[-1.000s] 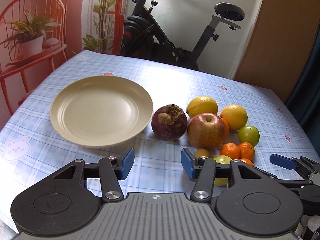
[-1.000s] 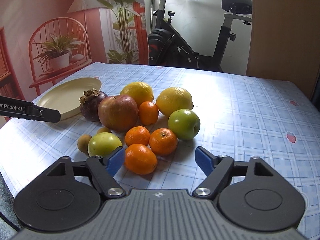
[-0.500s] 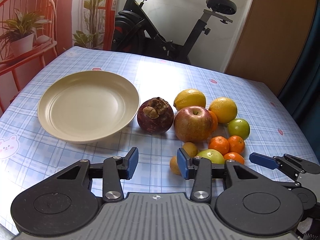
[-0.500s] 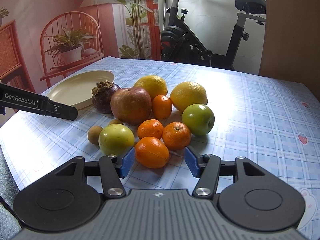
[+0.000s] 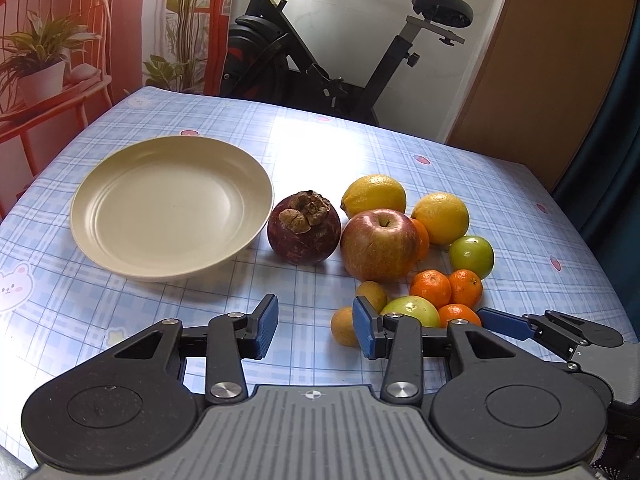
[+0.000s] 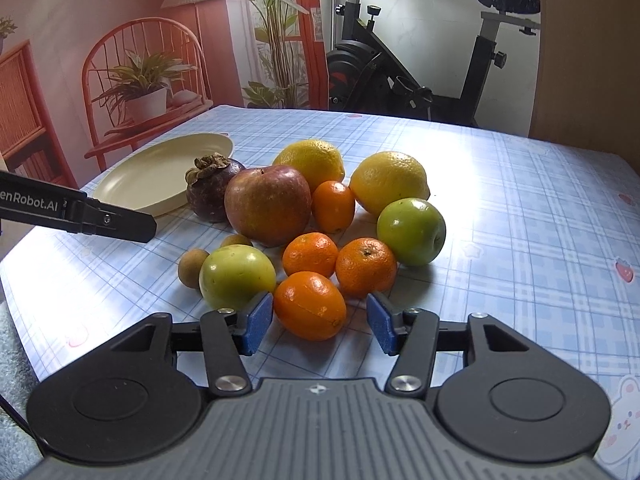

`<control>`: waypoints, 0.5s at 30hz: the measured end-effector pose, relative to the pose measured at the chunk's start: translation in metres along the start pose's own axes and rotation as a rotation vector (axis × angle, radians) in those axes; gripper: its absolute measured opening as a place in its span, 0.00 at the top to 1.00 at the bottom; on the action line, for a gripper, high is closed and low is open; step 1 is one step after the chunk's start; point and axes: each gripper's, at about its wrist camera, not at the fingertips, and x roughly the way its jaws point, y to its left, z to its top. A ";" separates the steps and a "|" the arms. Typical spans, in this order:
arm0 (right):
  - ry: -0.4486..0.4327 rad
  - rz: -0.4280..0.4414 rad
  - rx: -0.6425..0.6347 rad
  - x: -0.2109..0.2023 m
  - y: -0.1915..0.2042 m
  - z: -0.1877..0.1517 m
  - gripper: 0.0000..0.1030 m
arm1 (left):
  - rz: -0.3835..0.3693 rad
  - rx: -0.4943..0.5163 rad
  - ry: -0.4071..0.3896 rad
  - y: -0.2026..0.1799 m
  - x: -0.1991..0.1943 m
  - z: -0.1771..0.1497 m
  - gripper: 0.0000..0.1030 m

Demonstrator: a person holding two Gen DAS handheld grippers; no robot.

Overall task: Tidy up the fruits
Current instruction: 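Lower the left gripper onto a tangerine while the right gripper closes on another tangerine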

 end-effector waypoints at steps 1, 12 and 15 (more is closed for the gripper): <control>0.005 0.004 0.002 0.000 0.000 -0.001 0.48 | -0.003 0.001 0.001 -0.001 0.000 0.001 0.58; 0.010 0.046 0.027 -0.005 -0.004 -0.005 0.59 | -0.047 0.020 0.005 -0.020 0.010 0.029 0.69; -0.001 0.044 0.028 -0.013 -0.011 -0.004 0.59 | -0.068 0.042 0.007 -0.032 0.016 0.043 0.69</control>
